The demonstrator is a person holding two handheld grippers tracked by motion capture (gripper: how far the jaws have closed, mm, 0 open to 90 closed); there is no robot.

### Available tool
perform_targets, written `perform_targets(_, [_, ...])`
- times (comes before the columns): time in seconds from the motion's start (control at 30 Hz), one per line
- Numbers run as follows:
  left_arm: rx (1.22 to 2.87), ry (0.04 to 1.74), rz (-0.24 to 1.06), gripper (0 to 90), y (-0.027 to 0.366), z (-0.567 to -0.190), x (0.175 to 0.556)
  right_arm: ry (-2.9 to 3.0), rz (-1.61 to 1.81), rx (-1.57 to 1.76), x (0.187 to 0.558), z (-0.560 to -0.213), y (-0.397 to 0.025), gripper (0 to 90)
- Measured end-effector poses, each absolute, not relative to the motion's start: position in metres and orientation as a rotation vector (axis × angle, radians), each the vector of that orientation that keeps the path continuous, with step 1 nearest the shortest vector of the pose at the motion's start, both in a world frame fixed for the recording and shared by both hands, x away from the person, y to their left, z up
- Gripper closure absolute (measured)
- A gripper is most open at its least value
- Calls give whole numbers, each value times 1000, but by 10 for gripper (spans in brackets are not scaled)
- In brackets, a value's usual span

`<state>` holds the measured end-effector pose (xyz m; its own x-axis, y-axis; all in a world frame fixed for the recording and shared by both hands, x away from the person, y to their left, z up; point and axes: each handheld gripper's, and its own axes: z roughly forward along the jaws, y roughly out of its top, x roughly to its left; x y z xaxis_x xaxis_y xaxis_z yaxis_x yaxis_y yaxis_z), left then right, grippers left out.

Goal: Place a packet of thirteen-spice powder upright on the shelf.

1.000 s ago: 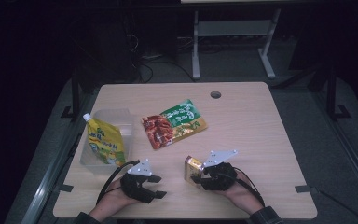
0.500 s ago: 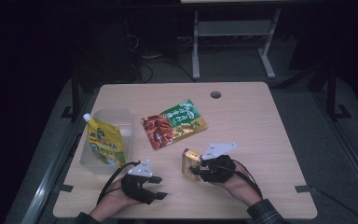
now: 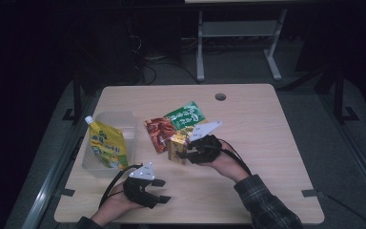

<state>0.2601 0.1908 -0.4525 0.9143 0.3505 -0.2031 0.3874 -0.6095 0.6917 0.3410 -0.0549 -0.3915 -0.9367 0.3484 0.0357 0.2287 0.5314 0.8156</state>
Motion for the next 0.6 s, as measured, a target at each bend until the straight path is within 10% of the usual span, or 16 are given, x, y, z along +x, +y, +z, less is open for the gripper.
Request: perform_targets(0.6, [2303, 492, -43, 363, 188, -452, 259, 2719, 1447, 241, 400, -370, 35, 671])
